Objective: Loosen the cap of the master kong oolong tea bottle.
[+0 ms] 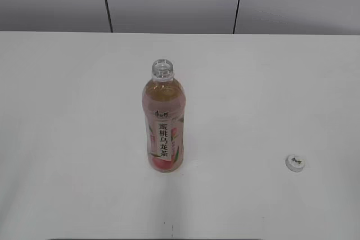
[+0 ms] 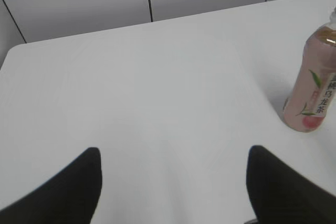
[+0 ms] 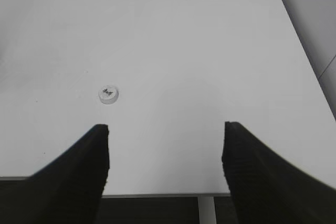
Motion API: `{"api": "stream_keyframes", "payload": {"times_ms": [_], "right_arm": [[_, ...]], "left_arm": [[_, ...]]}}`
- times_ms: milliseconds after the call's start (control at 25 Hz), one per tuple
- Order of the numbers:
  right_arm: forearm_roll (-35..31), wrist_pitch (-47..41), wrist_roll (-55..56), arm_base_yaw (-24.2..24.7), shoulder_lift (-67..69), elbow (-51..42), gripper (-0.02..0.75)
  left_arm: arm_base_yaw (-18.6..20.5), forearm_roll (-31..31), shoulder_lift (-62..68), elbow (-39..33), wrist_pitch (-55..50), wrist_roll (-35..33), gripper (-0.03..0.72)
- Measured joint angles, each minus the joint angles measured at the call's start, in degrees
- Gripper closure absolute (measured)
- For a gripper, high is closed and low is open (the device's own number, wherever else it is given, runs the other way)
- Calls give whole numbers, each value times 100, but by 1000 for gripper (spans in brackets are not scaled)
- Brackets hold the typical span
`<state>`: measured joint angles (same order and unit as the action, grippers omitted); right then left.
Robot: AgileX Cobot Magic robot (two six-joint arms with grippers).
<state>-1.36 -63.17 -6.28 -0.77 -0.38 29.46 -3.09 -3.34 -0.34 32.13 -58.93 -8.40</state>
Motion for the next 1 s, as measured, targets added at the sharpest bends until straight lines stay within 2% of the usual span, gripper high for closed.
{"api": "stream_keyframes", "payload": {"times_ms": [1000], "right_arm": [[0, 52, 16, 44, 0, 0, 226]], "left_arm": [[-91, 10, -5, 0, 0, 0, 181]]}}
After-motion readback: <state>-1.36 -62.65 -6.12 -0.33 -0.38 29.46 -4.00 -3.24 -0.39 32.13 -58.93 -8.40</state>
